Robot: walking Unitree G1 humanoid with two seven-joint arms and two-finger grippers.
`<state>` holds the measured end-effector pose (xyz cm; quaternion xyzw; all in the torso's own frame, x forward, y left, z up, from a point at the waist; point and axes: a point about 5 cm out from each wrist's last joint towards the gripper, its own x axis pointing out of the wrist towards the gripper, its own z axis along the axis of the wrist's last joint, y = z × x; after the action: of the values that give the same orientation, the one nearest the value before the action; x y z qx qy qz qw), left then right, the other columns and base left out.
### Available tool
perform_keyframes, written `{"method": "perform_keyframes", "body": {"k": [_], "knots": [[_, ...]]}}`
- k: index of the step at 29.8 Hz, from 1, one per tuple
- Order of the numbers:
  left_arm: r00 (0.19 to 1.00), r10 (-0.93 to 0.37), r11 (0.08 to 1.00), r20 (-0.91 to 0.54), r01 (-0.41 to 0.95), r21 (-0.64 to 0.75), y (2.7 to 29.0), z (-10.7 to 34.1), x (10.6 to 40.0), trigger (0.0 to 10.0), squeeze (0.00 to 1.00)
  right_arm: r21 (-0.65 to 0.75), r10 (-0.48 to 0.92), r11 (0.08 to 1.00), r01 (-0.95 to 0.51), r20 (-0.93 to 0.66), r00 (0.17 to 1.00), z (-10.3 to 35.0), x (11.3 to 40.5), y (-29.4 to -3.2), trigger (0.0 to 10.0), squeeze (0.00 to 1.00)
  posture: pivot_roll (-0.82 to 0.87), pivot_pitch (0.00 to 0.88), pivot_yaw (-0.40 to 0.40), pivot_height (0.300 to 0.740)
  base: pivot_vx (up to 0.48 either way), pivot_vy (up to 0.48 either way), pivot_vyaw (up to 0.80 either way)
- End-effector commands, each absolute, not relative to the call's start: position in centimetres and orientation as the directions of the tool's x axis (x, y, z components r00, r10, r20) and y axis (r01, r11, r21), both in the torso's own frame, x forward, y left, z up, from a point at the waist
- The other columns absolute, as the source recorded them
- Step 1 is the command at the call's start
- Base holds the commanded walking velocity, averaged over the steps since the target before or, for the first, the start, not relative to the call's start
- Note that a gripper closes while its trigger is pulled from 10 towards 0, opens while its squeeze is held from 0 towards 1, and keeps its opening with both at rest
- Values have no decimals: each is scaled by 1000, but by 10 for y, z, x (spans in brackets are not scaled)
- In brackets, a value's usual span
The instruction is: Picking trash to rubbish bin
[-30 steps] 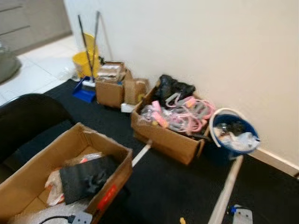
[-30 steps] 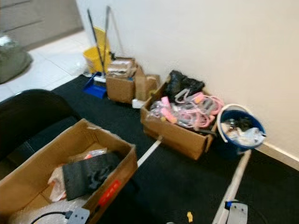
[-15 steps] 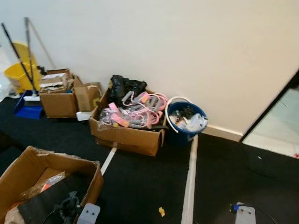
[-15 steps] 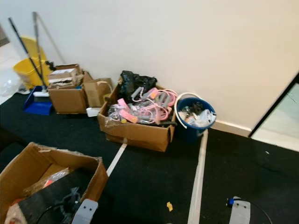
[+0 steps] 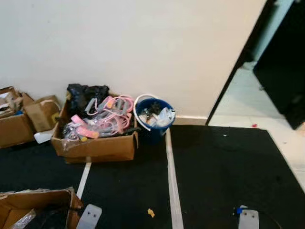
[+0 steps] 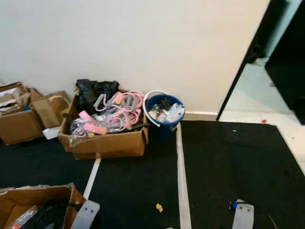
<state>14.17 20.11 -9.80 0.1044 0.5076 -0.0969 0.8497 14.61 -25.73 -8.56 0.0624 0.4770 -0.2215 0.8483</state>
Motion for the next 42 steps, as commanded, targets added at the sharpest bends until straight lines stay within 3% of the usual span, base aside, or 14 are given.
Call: {"method": "perform_keyframes", "body": {"k": [1, 42], "knots": [[481, -74, 961, -874, 268, 67, 193, -97, 147, 10000, 0, -107, -308, 898, 426, -845, 438, -87, 144, -255, 10000, 0, 48, 88, 10, 740, 0, 0, 0], [470, -95, 952, -878, 302, 59, 186, -98, 148, 10000, 0, -105, -300, 905, 411, -845, 443, -87, 143, -257, 10000, 0, 39, 73, 6, 740, 0, -435, 0]]}}
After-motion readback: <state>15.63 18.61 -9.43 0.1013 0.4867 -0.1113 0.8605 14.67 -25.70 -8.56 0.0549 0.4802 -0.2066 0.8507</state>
